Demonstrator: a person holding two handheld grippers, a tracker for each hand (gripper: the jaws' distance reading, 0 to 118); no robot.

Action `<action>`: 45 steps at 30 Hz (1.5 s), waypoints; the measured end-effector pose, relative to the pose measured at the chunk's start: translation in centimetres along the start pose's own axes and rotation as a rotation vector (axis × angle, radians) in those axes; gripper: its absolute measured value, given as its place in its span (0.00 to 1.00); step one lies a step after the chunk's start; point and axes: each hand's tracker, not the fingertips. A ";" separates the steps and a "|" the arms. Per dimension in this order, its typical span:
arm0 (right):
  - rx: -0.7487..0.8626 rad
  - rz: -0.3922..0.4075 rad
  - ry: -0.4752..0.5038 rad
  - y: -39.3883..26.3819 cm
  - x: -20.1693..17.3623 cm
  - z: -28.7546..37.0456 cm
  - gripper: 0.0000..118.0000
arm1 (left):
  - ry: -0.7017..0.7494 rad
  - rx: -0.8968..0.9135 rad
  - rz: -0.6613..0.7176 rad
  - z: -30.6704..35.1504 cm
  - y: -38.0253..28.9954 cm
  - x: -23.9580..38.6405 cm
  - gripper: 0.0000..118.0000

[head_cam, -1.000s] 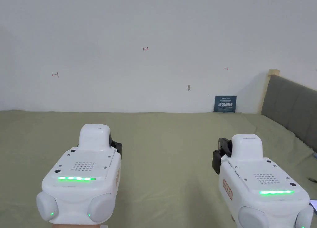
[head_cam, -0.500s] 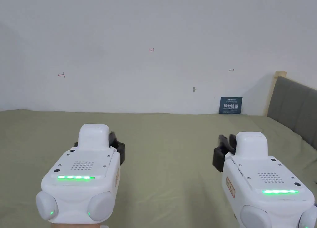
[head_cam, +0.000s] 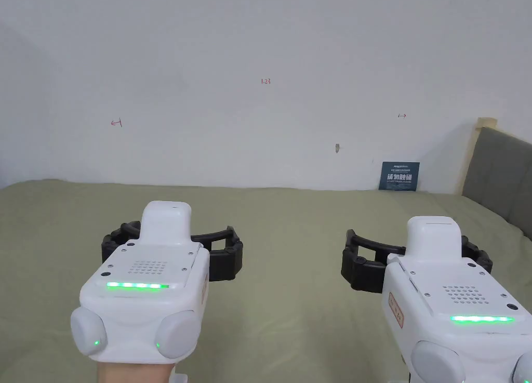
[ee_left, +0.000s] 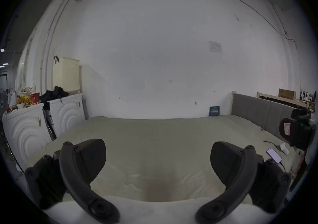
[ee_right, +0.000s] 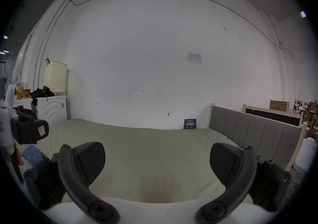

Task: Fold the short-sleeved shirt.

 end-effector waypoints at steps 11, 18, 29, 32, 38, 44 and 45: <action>-0.049 -0.010 0.025 -0.2 -0.1 0.0 1.00 | -0.057 -0.205 0.176 -0.9 1.2 -1.6 1.00; -0.063 -0.008 0.032 -0.6 -0.3 0.0 1.00 | -0.023 -0.199 0.175 -1.1 1.4 -2.0 1.00; -0.063 -0.012 0.041 -0.6 -0.8 0.3 1.00 | 0.007 -0.157 0.045 -0.4 1.7 -0.6 1.00; -0.058 -0.004 0.042 -0.6 -0.8 0.5 1.00 | 0.007 -0.139 0.038 0.0 1.8 -0.4 1.00; -0.056 -0.016 0.040 -0.4 -0.7 0.5 1.00 | 0.006 -0.126 0.019 0.3 2.0 0.1 1.00; -0.056 -0.004 0.044 -0.5 -0.9 0.5 1.00 | 0.008 -0.121 -0.005 0.6 1.9 0.0 1.00; -0.056 -0.005 0.044 -0.5 -0.9 0.5 1.00 | 0.005 -0.122 -0.004 0.6 1.9 0.0 1.00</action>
